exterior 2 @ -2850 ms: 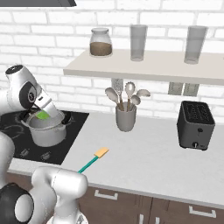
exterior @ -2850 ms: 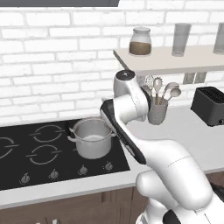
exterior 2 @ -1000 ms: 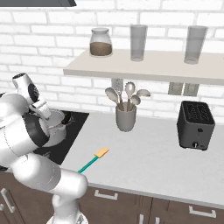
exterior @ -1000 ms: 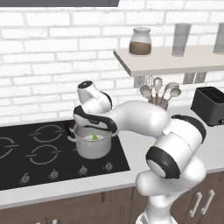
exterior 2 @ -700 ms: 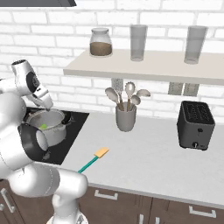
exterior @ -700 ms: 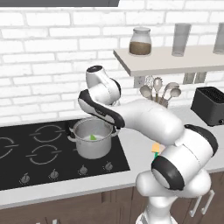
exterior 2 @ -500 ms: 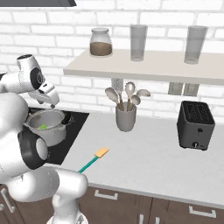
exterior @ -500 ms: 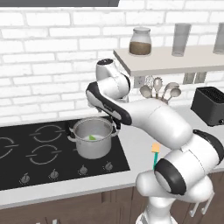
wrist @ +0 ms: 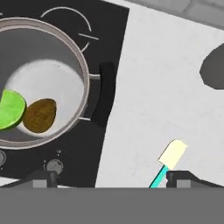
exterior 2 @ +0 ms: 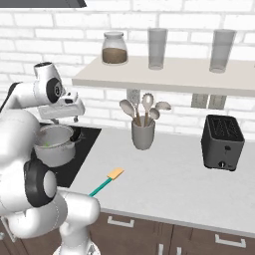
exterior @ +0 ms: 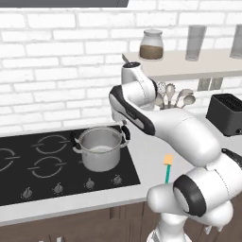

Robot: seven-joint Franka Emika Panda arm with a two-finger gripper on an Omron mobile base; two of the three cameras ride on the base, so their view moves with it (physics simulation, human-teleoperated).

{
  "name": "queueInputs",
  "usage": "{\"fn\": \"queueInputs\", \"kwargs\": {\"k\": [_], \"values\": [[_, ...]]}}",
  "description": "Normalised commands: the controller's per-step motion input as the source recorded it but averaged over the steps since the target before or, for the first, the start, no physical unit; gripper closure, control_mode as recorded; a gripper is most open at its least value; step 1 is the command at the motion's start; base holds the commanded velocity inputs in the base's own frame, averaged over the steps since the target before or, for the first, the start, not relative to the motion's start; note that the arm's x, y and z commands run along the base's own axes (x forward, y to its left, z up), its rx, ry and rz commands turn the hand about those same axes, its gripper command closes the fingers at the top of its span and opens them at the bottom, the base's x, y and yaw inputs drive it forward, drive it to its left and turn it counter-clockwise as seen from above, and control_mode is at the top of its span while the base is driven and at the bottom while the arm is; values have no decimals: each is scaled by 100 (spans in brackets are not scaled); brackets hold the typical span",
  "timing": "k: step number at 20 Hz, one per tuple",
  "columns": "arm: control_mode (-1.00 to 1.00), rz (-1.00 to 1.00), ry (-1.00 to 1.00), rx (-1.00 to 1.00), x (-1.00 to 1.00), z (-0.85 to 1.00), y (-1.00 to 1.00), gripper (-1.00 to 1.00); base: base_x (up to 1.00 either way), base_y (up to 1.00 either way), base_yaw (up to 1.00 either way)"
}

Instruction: Put the avocado and lemon wedge in the pot. Retrieve the spatula and lightly stir the vegetables in the pot.

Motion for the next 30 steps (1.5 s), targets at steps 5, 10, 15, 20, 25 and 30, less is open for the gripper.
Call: {"fn": "queueInputs", "kwargs": {"k": [5, 10, 15, 20, 25, 30], "values": [[-100, 73, 18, -21, 0, -6, -38, -100, 0, 0, 0], [-100, 93, 12, -10, -18, -30, -9, -100, 0, 0, 0], [-100, 85, 9, 0, -25, -28, -23, -100, 0, 0, 0], [-100, 69, 17, 0, -5, -24, -54, -100, 0, 0, 0], [-100, 65, 21, -5, 5, -29, -33, -100, 0, 0, 0], [-100, 61, 2, -5, -16, -33, -24, -100, 0, 0, 0]]}}
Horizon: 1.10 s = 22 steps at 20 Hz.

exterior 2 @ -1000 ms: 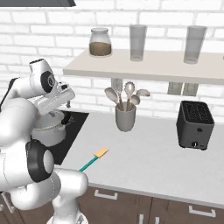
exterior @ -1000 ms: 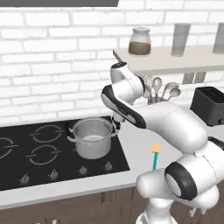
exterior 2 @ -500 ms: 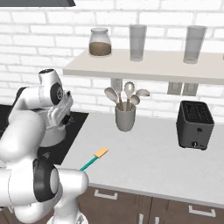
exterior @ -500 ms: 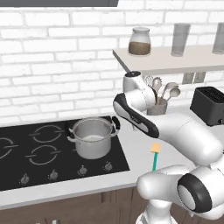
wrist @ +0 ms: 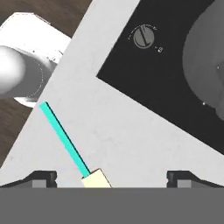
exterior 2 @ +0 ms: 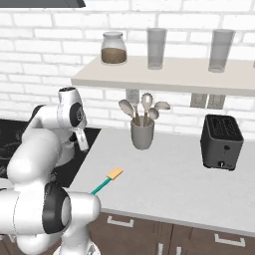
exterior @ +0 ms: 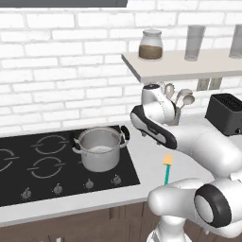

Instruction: Put the avocado and lemon wedge in the pot. Retrieve the spatula and lightly stir the vegetables in the pot.

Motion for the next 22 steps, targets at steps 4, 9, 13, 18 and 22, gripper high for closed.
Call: {"fn": "queueInputs", "kwargs": {"k": [4, 9, 13, 18, 22], "values": [[-100, 51, 0, 0, -17, -38, -36, -100, 0, 0, 0], [-100, 34, 0, 3, -47, -56, -7, -100, 0, 0, 0], [-100, 13, 5, 1, -8, -49, 0, -100, 0, 0, 0], [-100, 12, 9, 0, 0, -36, -3, -100, 0, 0, 0], [-100, 10, 2, 0, -22, -3, -18, -100, 0, 0, 0]]}}
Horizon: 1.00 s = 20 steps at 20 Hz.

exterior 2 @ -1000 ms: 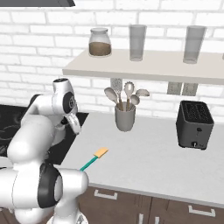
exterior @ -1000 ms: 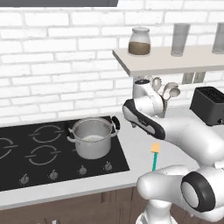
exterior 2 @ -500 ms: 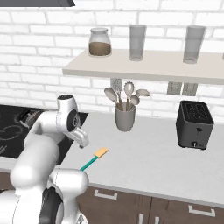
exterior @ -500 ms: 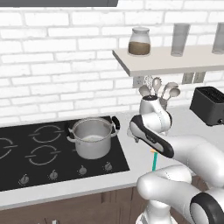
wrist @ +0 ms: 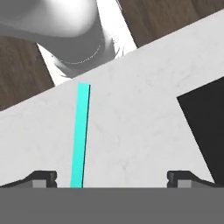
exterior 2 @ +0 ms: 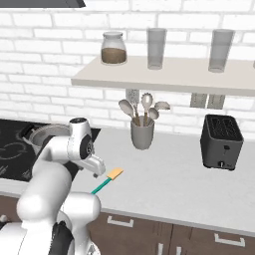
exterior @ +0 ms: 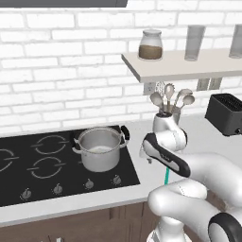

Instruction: Put the avocado and lemon wedge in the pot. Retrieve the spatula and lightly stir the vegetables in the pot.

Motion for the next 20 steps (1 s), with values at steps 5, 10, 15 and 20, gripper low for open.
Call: {"fn": "queueInputs", "kwargs": {"k": [5, 10, 15, 20], "values": [[-100, 8, 0, 0, -59, -16, 0, -100, 0, 0, 0], [-100, 5, 0, 0, -12, -20, -2, -100, 0, 0, 0], [-100, 5, 0, 0, -6, -40, -6, -100, 0, 0, 0], [-100, 1, 3, 0, -23, -36, -3, -100, 0, 0, 0]]}}
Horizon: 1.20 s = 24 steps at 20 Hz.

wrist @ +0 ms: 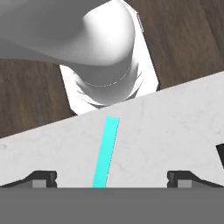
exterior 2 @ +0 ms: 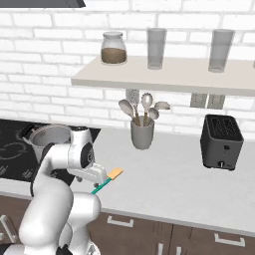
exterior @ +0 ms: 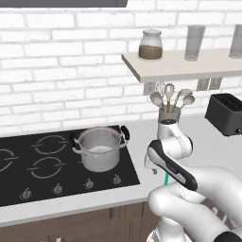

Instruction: Put the avocado and lemon wedge in the pot. Retrieve the spatula and lightly stir the vegetables in the pot.

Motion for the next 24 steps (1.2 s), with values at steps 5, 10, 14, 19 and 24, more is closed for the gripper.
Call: {"fn": "queueInputs", "kwargs": {"k": [5, 10, 14, 19, 24], "values": [[-100, 0, 1, 0, -8, -36, -11, -100, 0, 0, 0], [-100, 0, 2, 1, -12, -45, -2, -100, 0, 0, 0], [-100, 0, 4, 5, 0, -46, 0, -100, 0, 0, 0], [-100, 0, 3, 2, -13, -63, 8, -100, 0, 0, 0], [-100, 0, 0, 0, -47, -64, 31, -100, 0, 0, 0]]}}
